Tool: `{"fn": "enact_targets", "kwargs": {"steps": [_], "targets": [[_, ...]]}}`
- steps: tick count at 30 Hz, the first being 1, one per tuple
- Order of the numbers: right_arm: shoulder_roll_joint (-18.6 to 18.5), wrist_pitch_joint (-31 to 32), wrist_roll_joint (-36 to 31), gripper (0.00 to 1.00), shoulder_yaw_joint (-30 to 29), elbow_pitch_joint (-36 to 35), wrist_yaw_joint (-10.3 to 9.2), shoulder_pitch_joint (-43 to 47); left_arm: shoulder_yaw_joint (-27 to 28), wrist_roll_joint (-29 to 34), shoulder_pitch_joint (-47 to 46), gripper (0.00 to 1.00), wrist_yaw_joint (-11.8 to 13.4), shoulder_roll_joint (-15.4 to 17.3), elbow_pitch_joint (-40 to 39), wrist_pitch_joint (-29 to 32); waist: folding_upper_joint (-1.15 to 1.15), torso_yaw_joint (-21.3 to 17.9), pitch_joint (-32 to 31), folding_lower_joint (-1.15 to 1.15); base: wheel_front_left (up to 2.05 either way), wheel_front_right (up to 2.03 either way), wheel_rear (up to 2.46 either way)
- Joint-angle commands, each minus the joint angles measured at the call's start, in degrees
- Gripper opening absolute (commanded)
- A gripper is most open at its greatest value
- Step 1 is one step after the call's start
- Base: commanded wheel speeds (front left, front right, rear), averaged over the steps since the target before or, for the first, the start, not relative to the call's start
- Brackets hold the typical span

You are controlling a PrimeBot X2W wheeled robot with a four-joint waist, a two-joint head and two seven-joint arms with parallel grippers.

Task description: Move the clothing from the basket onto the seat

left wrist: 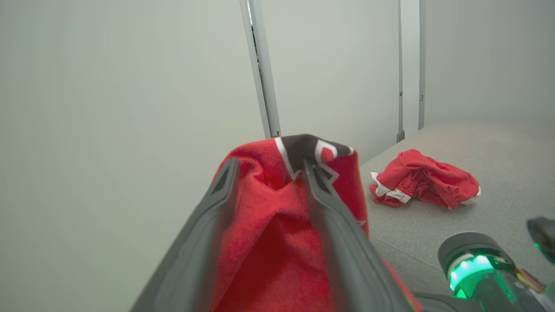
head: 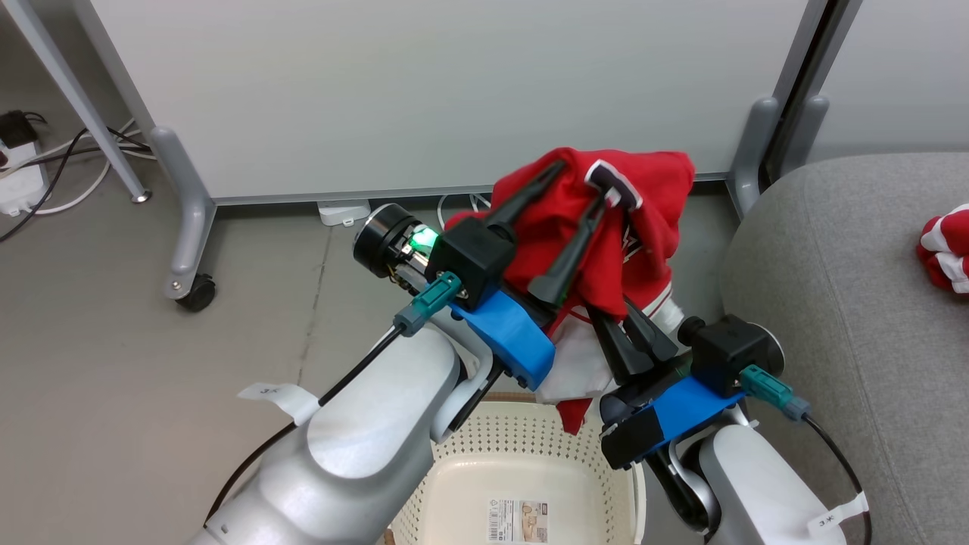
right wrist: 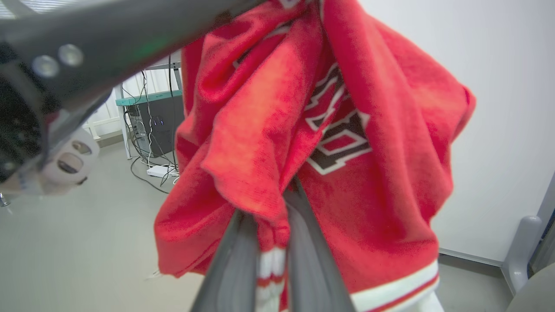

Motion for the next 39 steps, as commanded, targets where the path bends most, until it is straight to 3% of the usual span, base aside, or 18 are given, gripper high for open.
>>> {"fn": "enact_targets", "kwargs": {"steps": [1,20,39], "targets": [[-0.11,-0.02,0.31,0.00,0.12,-0.36,0.03,0.20,0.07,0.08,-0.77,1.00,0.26,0.30,0.05,-0.39,0.00,-0.01,0.04,0.00,0.00,0.00,0.00],[-0.11,-0.03,-0.32,0.00,-1.52,-0.81,0.03,0.91,-0.27,0.16,-0.19,1.00,0.79,1.28,-0.37,-1.11,0.00,-1.17,1.37,0.00,0.00,0.00,0.00],[-0.10,-0.03,-2.44,0.00,-7.20,-2.61,0.03,1.59,-2.51,1.51,1.48,1.00,0.84,2.50,-1.86,-1.59,0.00,-8.85,4.93,0.00,0.00,0.00,0.00]]}}
